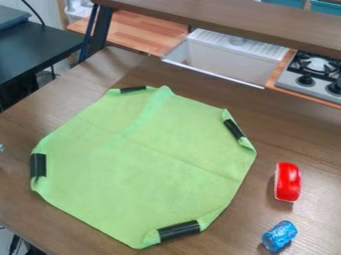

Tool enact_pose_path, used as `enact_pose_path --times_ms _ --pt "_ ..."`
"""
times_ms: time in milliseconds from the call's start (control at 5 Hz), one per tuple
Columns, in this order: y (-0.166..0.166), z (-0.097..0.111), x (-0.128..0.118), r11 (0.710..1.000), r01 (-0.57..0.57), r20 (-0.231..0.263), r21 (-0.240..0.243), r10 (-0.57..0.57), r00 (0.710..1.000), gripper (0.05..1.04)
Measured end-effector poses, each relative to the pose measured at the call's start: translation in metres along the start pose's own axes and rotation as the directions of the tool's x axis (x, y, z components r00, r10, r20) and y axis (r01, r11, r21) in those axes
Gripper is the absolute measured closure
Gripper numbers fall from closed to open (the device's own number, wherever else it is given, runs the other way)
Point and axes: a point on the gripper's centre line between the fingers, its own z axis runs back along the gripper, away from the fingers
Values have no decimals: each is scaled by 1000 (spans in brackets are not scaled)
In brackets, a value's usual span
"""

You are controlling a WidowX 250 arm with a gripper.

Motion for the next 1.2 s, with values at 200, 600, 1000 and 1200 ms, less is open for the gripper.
enact_pose_path --times_ms 200,600,1000,1200 --pt "-19 23 17 998 -64 16 -18 65 998 567" --pt "-61 38 69 985 -173 29 12 173 985 567" --pt "-106 37 140 955 -295 11 -5 295 955 567" --pt "-116 32 174 934 -358 21 -8 358 933 567"
